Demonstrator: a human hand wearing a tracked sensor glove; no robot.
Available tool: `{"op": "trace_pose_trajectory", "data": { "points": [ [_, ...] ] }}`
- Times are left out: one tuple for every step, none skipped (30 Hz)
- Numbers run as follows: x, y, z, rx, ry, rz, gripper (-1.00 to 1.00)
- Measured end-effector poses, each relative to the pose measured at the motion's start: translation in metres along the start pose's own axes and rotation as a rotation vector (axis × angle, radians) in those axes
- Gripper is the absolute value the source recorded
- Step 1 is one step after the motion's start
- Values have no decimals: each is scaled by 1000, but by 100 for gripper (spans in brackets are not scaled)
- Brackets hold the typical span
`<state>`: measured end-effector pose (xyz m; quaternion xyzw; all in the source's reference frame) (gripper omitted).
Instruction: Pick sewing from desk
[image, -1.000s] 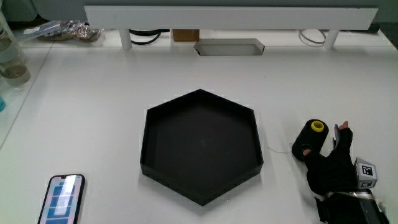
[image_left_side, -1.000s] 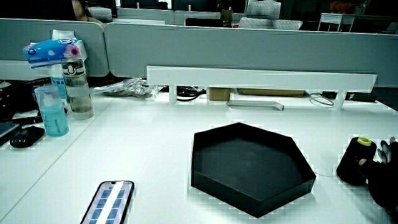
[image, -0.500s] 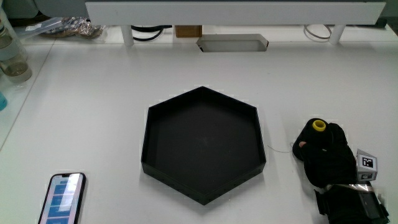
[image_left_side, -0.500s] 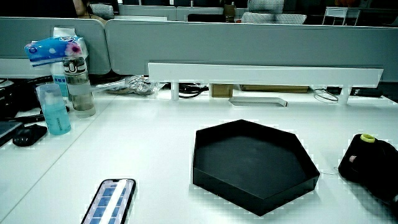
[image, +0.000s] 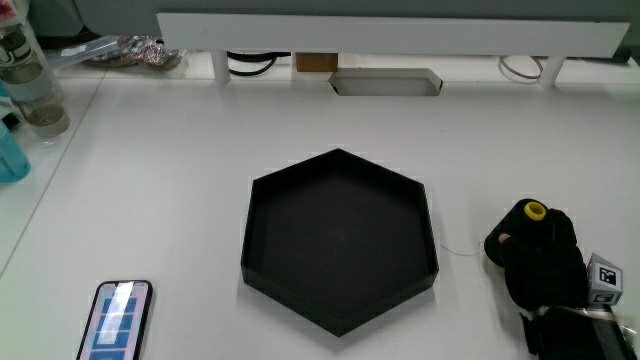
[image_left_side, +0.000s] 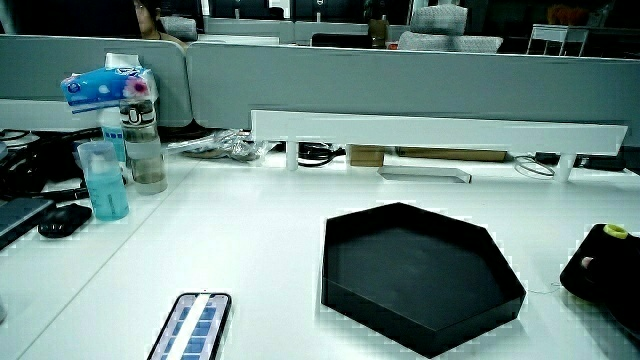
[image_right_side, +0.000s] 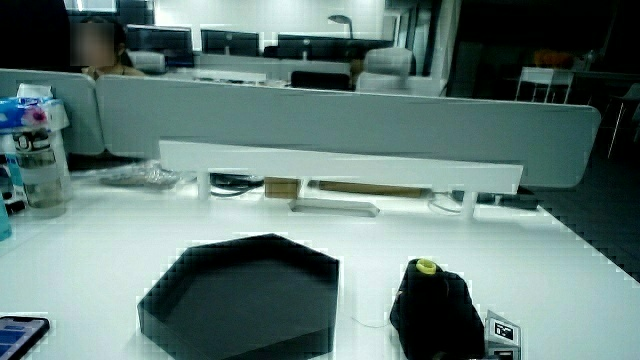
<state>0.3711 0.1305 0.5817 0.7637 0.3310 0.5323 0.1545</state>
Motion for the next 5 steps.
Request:
{"op": "trace_pose_trajectory", "data": {
  "points": [
    [7, 7, 2, -39, 38, 2, 100],
    [4, 8, 1, -46, 44, 10, 100],
    [0, 9, -1, -52, 42, 15, 100],
    [-5, 11, -4, -62, 64, 42, 100],
    [-14, 9, -8, -68, 67, 49, 100]
  ]
}}
